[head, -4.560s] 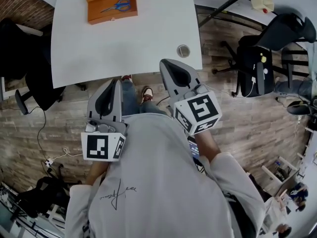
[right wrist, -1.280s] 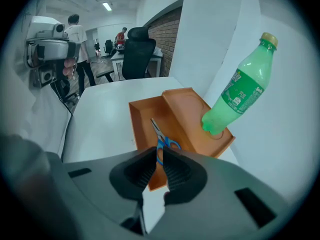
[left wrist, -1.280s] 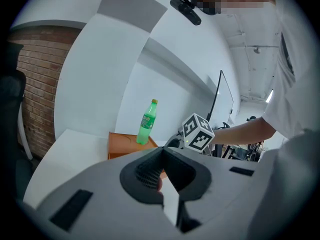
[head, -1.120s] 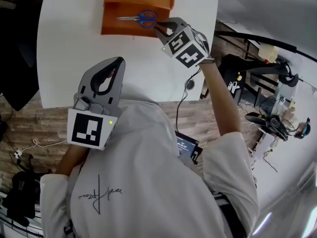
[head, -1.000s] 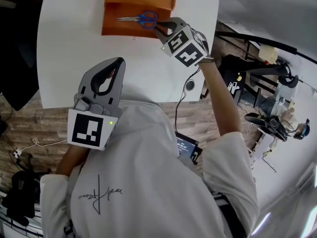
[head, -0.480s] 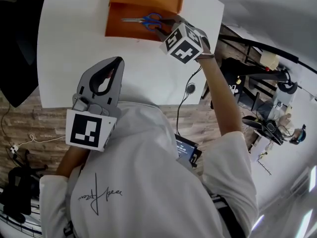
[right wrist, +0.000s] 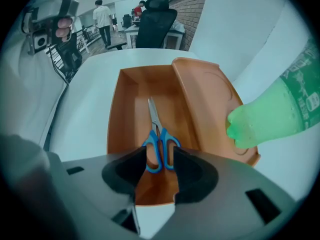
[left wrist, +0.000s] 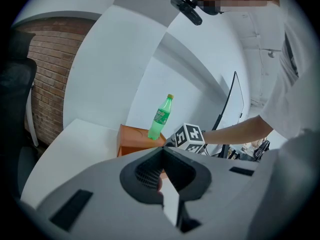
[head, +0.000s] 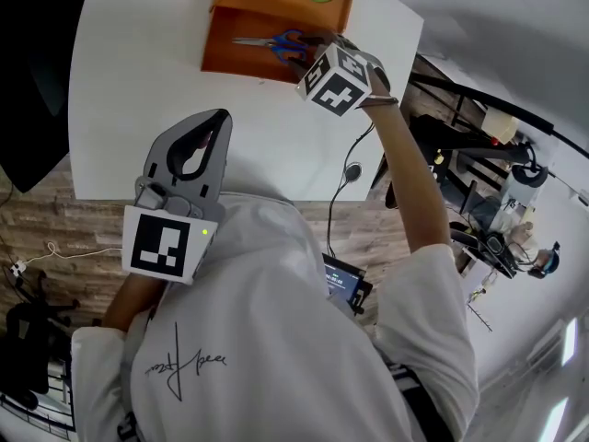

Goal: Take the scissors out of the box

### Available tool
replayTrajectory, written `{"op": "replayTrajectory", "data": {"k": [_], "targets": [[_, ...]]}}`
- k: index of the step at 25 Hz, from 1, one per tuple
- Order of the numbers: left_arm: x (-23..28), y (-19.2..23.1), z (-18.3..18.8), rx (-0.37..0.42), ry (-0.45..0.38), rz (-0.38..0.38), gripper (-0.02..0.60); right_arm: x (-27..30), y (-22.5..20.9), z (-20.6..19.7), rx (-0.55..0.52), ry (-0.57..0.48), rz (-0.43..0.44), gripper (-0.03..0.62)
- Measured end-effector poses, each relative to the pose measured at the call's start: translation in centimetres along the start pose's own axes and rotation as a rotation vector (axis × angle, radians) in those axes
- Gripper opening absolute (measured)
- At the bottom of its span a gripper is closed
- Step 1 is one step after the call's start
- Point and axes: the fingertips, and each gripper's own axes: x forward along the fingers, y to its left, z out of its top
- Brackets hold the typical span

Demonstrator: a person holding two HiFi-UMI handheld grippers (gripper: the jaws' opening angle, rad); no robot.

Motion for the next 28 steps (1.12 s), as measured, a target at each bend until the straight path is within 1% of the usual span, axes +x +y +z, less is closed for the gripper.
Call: {"op": "replayTrajectory", "data": {"k": [11,16,19,21,24,28], "targets": [[0.2,0.7,-0.3,-0.021,0.013,0.001,0.003,1.5,0.1,-0.1,-0.073,0.064,0.004,0.178],[0.4,1.1,-0.7,-0.055,0.024,0.000,0.004,2.2,0.2,-0.6,-0.062,0.080,0.010,0.178],[0.2,1.5,-0.6,-0.031,0.032,0.006,0.003,2.7,0.3,0.1,-0.066,0.080,0.015,0.178],[0.4,1.4,-0.4,-0.023,0.030,0.004,0.003,2.6,0.1,-0.3,-0.075,0.101,0.015,0.177],[0.9,1.6,-0.5,-0.034,0.028,0.009,0.003,2.8,-0.1,-1.0,-0.068,0.123,0.027,0.178],[1.0,1.9,-0.4,-0.036,0.031,0.011,0.003,2.8,0.0,-0.9,-0.063,0.126,0.038,0.176]]}}
